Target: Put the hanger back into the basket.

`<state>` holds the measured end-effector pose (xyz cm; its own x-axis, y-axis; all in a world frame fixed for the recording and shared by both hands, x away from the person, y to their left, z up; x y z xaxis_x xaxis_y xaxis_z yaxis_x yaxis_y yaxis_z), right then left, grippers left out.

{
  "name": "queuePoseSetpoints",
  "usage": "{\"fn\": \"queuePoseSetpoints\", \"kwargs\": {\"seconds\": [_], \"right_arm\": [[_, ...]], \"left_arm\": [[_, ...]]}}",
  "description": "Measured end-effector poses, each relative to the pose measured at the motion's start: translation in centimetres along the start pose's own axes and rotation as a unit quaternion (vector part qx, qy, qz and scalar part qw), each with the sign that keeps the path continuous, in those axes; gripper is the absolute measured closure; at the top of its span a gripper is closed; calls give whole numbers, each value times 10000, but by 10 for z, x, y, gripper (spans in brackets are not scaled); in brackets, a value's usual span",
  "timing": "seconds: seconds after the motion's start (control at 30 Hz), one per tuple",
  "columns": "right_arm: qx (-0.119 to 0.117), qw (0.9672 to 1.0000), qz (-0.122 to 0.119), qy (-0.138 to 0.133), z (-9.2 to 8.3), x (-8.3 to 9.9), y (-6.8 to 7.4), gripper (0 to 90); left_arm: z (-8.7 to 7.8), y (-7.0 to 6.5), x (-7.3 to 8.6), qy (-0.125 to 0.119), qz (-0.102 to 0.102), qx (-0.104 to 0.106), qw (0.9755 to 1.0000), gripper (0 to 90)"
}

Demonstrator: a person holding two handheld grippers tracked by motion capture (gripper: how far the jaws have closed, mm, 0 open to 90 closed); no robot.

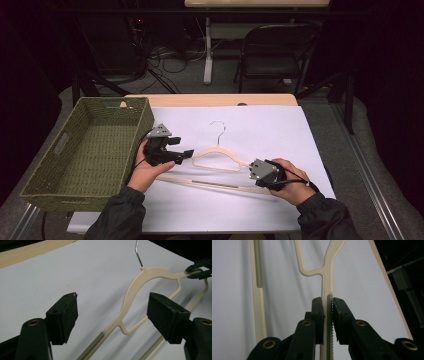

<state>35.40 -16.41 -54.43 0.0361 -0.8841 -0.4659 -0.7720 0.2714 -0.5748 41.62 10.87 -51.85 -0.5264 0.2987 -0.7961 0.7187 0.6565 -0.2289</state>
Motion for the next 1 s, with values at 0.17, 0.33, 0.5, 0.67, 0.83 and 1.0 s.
{"fn": "queuePoseSetpoints", "kwargs": {"seconds": [0.17, 0.33, 0.5, 0.67, 0.83, 1.0], "right_arm": [[-22, 10000, -22, 9, 0, 0, -1, 801], [-1, 10000, -14, 16, 0, 0, -1, 802], [28, 9999, -136, 19, -1, -3, -3, 801], [69, 9998, -172, 20, -1, -4, -4, 801], [56, 9998, -185, 38, -1, -3, -4, 801], [67, 9997, -229, 76, -1, -3, -5, 801]], "left_arm": [[1, 2, -3, -127, 26, -22, 9999, 236], [7, 1, -2, 71, 39, 139, 9999, 238], [14, -2, 1, 276, 120, 291, 9991, 243], [21, -4, 4, 437, 175, 401, 9981, 246], [27, -2, 9, 661, 245, 457, 9965, 238], [32, -7, 12, 746, 357, 605, 9947, 235]]}}
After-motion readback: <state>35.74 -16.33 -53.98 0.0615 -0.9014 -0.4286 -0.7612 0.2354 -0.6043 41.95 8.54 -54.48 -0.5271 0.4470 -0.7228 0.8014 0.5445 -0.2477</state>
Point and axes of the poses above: each handheld gripper's, and its own axes: z roughly forward along the jaws, x roughly out of its underside, y roughly to its left, the point moved 7 cm from there along z, roughly forward along the jaws, and after that the axes turned 5 degrees about -z, right-handed, at the moved point
